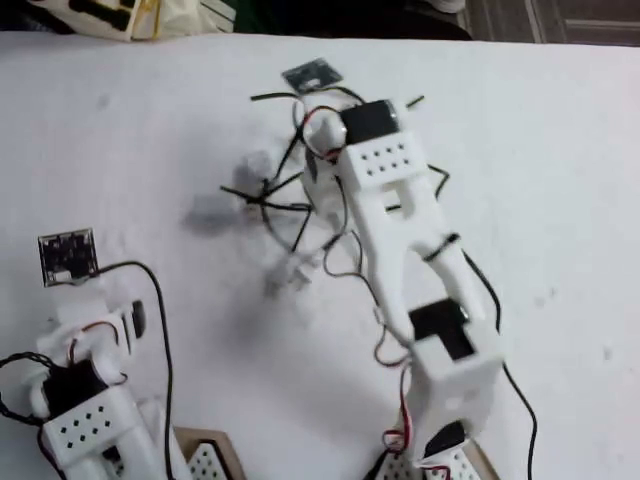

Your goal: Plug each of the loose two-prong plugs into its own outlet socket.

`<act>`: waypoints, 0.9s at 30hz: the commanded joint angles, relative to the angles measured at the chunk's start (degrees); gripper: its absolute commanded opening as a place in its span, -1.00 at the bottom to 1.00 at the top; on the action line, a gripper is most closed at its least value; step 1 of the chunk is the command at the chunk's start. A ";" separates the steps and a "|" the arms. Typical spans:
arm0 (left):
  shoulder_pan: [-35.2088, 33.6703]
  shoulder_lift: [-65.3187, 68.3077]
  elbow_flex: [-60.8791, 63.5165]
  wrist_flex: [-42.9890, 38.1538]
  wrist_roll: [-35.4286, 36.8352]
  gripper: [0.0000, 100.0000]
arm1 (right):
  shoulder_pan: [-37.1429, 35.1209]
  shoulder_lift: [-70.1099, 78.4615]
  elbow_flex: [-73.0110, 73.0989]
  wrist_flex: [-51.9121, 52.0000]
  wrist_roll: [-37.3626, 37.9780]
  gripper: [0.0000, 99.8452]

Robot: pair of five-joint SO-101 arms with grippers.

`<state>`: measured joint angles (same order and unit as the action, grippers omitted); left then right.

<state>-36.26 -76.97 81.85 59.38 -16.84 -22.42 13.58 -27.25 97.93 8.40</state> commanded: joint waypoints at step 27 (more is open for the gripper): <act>0.66 -0.66 -0.26 -0.97 -0.70 -0.46 | -12.18 -37.05 8.79 -0.75 -14.07 -0.97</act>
<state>-36.26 -76.97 81.85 59.38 -16.84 -29.80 -22.37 -21.45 97.93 -2.42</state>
